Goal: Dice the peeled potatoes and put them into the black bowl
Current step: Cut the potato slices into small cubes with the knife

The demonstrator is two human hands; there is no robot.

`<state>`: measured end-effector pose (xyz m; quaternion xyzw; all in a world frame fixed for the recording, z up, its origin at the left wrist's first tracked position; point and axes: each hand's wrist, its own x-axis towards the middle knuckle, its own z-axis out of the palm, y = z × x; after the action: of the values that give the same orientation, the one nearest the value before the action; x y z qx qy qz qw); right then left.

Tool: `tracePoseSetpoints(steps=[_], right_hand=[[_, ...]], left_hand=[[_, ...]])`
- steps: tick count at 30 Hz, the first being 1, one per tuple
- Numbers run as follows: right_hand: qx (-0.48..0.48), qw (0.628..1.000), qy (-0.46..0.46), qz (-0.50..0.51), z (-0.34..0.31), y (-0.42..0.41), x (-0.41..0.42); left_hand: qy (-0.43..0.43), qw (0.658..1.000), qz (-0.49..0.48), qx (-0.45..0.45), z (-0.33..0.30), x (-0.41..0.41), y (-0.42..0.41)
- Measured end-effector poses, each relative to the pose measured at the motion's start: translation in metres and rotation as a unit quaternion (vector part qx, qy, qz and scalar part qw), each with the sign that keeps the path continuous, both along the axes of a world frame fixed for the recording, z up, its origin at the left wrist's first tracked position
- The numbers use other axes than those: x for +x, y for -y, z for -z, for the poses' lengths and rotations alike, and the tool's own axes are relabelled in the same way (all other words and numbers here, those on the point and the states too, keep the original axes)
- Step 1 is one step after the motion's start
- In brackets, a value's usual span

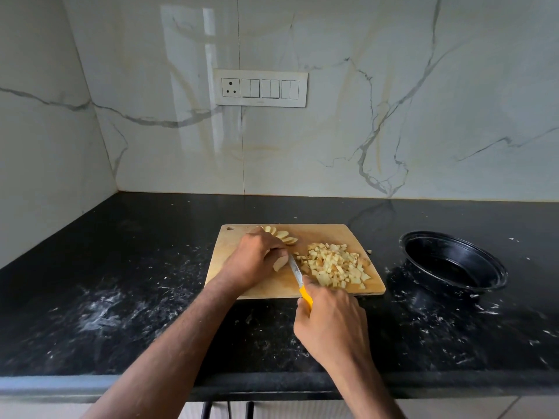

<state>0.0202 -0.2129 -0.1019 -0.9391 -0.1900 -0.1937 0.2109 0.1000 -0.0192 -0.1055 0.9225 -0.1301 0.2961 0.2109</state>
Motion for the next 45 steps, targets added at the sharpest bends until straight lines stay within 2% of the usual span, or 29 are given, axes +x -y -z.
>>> tracePoseSetpoints(steps=[5, 9, 15, 20, 24, 30, 38, 45], right_hand=[[0.003, 1.0, 0.0, 0.001, 0.0, 0.0, 0.0], [0.009, 1.0, -0.008, 0.001, 0.001, 0.0, 0.0], [0.012, 1.0, -0.011, 0.006, 0.001, 0.001, 0.001], [0.0, 1.0, -0.002, -0.001, 0.002, -0.001, 0.002], [0.004, 1.0, 0.002, -0.014, 0.0, -0.003, 0.004], [-0.013, 1.0, 0.004, -0.009, -0.004, -0.011, 0.012], [-0.047, 0.999, -0.006, -0.011, -0.002, -0.012, 0.011], [-0.058, 0.997, -0.034, -0.03, -0.002, 0.0, -0.006]], left_hand=[[-0.064, 0.997, -0.04, 0.012, 0.004, 0.002, -0.004], [-0.061, 0.995, -0.074, -0.029, 0.001, -0.002, -0.008], [-0.14, 0.99, -0.027, 0.016, -0.005, -0.006, -0.014], [-0.158, 0.987, 0.007, -0.028, -0.007, -0.007, -0.011], [-0.173, 0.98, -0.02, -0.099, -0.004, -0.007, -0.009], [-0.188, 0.97, -0.048, -0.144, -0.003, -0.003, -0.003], [-0.19, 0.959, -0.128, -0.165, -0.002, 0.002, 0.005], [-0.202, 0.954, -0.141, -0.17, -0.007, -0.003, 0.01]])
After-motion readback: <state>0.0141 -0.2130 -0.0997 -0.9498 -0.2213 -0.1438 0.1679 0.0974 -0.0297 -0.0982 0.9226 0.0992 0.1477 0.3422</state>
